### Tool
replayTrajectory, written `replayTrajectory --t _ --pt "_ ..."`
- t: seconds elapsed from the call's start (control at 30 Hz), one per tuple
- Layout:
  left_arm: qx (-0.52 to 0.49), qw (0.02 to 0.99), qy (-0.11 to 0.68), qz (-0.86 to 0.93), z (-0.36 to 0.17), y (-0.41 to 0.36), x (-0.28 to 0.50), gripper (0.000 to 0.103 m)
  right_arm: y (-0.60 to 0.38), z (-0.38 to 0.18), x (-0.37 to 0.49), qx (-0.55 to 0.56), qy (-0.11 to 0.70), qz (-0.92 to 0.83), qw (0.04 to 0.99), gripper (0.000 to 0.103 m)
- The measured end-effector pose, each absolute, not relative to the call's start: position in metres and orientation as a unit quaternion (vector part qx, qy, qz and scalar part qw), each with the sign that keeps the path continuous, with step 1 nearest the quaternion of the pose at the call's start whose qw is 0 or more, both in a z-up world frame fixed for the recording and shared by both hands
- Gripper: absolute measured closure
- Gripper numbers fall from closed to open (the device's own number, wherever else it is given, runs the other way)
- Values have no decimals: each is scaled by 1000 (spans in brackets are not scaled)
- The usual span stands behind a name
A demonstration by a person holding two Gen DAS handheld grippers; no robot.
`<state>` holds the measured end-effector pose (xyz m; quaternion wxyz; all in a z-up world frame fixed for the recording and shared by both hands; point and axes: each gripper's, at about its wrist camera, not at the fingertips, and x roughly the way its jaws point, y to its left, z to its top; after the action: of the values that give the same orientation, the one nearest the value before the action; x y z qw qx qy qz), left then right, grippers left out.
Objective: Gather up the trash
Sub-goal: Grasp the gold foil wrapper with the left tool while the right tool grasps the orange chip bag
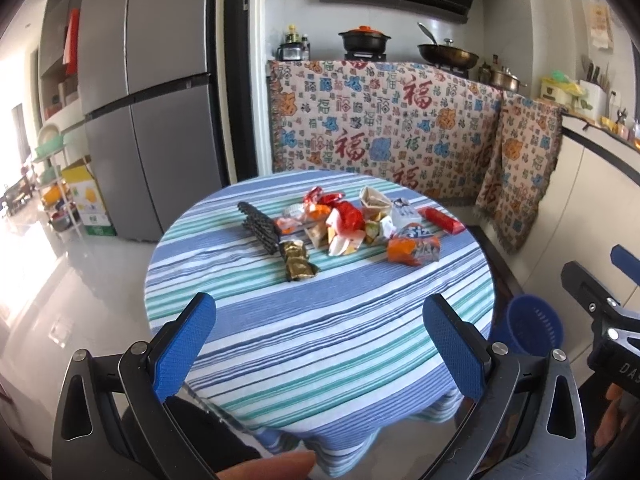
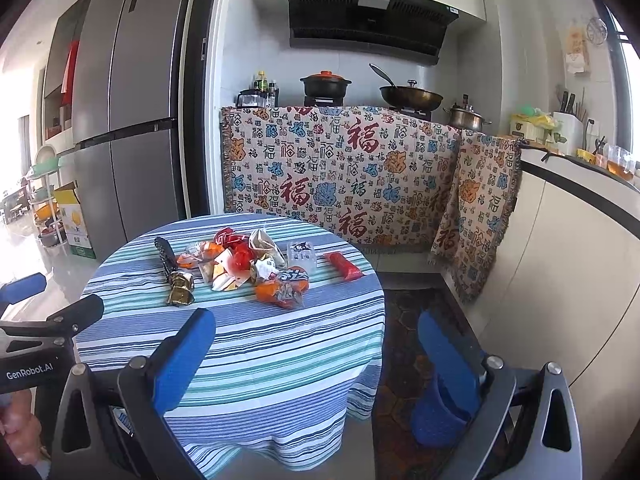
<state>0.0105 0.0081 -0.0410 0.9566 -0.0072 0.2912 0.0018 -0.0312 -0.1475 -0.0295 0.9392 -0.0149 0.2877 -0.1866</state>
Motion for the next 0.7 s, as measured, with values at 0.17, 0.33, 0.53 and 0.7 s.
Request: replayTrajectory --t 0.17,0.33,0.53,0.7 --pt "-31 943 330 7 -64 28 36 0 -153 -46 -21 -3 298 -186 936 0" --pt "-30 925 378 6 -99 42 70 0 -166 -81 -6 26 325 -183 928 0" --pt "-82 902 423 -18 -138 59 111 0 -183 -135 28 45 370 -155 915 0" --pt "-103 896 432 -14 -156 65 148 0 -200 -187 76 85 431 -110 891 0"
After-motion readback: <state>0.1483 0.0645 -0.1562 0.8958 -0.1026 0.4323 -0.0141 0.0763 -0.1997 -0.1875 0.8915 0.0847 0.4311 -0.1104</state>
